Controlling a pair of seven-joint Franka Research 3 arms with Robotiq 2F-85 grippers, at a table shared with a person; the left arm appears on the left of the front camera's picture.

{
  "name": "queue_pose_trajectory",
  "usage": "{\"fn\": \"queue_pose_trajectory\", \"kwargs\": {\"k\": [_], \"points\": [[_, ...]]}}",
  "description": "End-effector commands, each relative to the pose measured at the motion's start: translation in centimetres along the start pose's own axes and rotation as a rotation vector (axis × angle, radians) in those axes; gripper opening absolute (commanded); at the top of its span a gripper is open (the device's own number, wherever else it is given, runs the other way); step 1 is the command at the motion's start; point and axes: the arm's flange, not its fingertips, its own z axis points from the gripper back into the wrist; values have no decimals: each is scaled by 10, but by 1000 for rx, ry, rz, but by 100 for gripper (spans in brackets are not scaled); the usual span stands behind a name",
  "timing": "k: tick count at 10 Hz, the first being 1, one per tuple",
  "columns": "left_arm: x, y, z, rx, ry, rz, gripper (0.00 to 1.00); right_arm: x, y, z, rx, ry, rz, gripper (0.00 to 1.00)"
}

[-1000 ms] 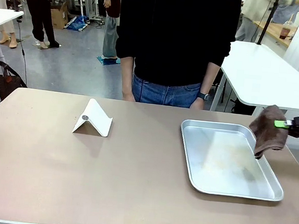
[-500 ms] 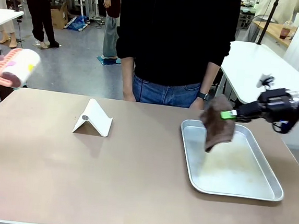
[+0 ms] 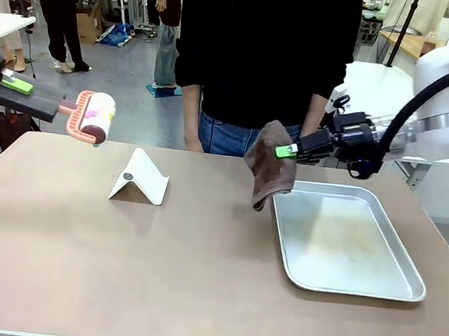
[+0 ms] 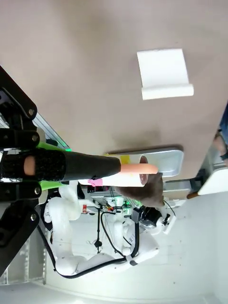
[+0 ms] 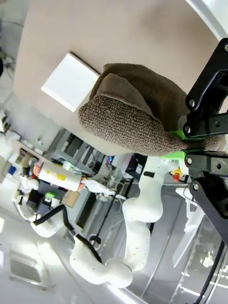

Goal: Clean the surface of the table.
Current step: Return the Lint Roller and towel to their original positions.

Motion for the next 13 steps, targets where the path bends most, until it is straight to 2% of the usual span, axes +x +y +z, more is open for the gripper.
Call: {"fn": "queue_pose_trajectory", "kwargs": {"k": [1,2,3,4,5,6,7,10,13], "points": [[-1,-2,-11,-21,-27,1,22,1,-9,14,45,-19,-29,9],[5,16,22,-77,152,2,22,0,0,0,0,0,0,9],[0,2,-9,-4,-1,4,22,0,0,0,0,0,0,9],[0,2,-9,-4,-1,4,22,0,0,0,0,0,0,9],[0,11,-5,-29,46,16,22,0,0,0,0,0,0,9],[0,5,-31,39,85,-21,22,-1,-7,1,16,3,-12,9],[0,-1,-48,62,88,-43,22,-1,-10,-16,23,-25,-25,9],[14,-10,-82,110,92,-60,22,-11,-17,-64,-76,-23,-94,9],[33,-5,-120,186,125,-46,22,-10,-25,-98,-187,14,-64,9]]}}
